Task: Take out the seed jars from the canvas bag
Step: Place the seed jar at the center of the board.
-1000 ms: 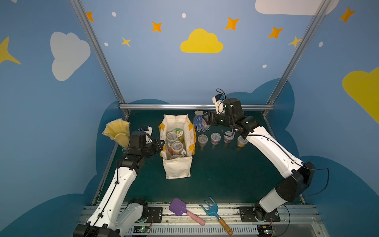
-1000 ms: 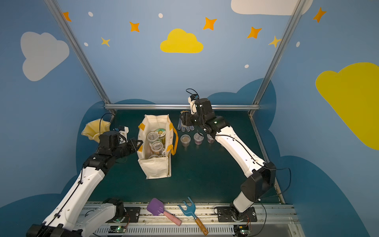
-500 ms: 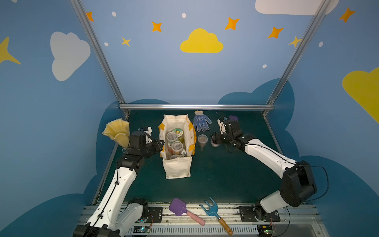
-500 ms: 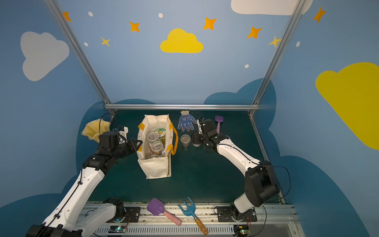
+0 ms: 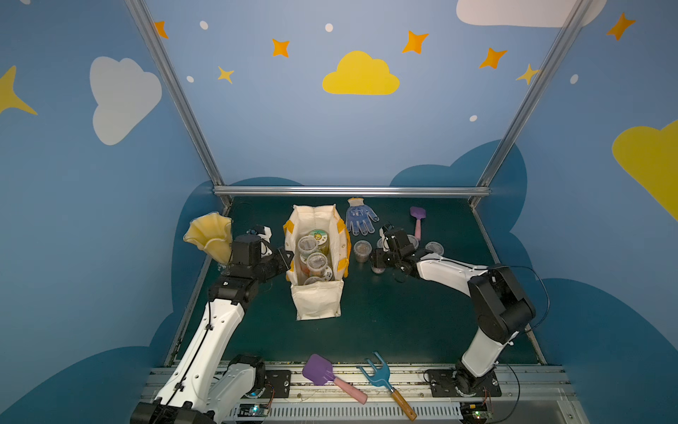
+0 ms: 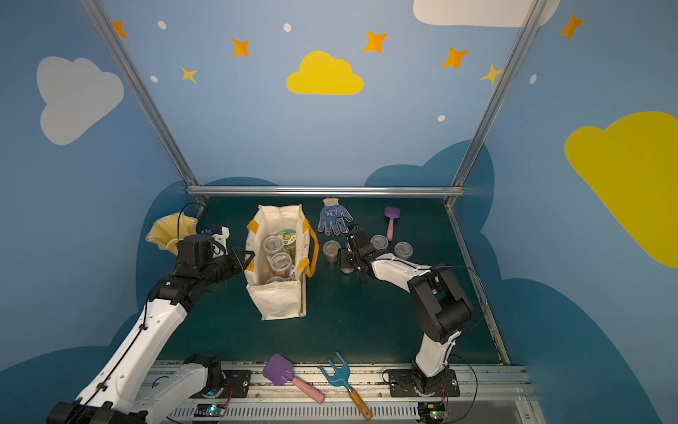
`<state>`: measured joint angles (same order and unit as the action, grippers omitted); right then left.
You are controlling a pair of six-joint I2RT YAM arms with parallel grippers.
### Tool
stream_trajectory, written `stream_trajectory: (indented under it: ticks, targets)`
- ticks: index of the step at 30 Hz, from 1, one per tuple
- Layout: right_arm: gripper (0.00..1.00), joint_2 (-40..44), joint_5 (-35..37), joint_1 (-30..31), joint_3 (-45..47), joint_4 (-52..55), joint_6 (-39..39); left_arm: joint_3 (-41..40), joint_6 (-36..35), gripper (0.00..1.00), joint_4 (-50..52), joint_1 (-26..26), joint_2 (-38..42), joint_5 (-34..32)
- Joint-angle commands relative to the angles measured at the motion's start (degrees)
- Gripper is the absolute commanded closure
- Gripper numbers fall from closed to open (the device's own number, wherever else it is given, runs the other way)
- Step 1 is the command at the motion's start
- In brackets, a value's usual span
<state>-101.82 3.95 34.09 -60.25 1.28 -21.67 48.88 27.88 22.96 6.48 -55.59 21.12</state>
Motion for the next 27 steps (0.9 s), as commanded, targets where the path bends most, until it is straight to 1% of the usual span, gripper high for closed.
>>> stream_trajectory:
  ticks: [1, 3, 5, 8, 15, 20, 24, 27]
  targets:
    - [0.37, -1.4, 2.2, 0.9, -2.2, -2.0, -1.0, 0.5, -0.9, 0.93, -0.3, -0.1, 0.9, -0.2]
    - [0.33, -1.5, 2.7, 1.2, -2.3, -1.8, -1.3, 0.4, -0.9, 0.93, -0.3, -0.2, 0.9, -0.2]
    - [0.26, -1.0, 3.2, 1.4, -2.1, -1.8, -1.7, 0.4, -0.9, 0.93, -0.4, -0.2, 0.8, -0.2]
    - [0.22, 0.5, 4.3, 1.7, -1.6, -1.4, -2.1, 0.3, -0.8, 0.93, -0.6, -0.2, 0.7, 0.0]
    - [0.2, 6.6, 6.9, 1.7, -0.1, -0.3, -3.1, 0.3, -0.8, 0.93, -0.7, -0.1, 0.9, 0.1]
    - [0.2, 16.2, 8.5, 1.9, 2.8, -2.7, -3.0, 0.4, -1.1, 0.93, -0.5, -0.2, 1.3, 0.1]
    - [0.21, 21.8, 5.0, 2.0, -0.2, -1.8, -1.3, 0.4, -1.2, 0.93, -0.5, -0.2, 1.6, 0.1]
    - [0.22, 21.9, -2.2, 2.3, -6.8, 2.7, 1.4, 0.3, -1.2, 0.93, -0.9, -0.2, 1.6, 0.2]
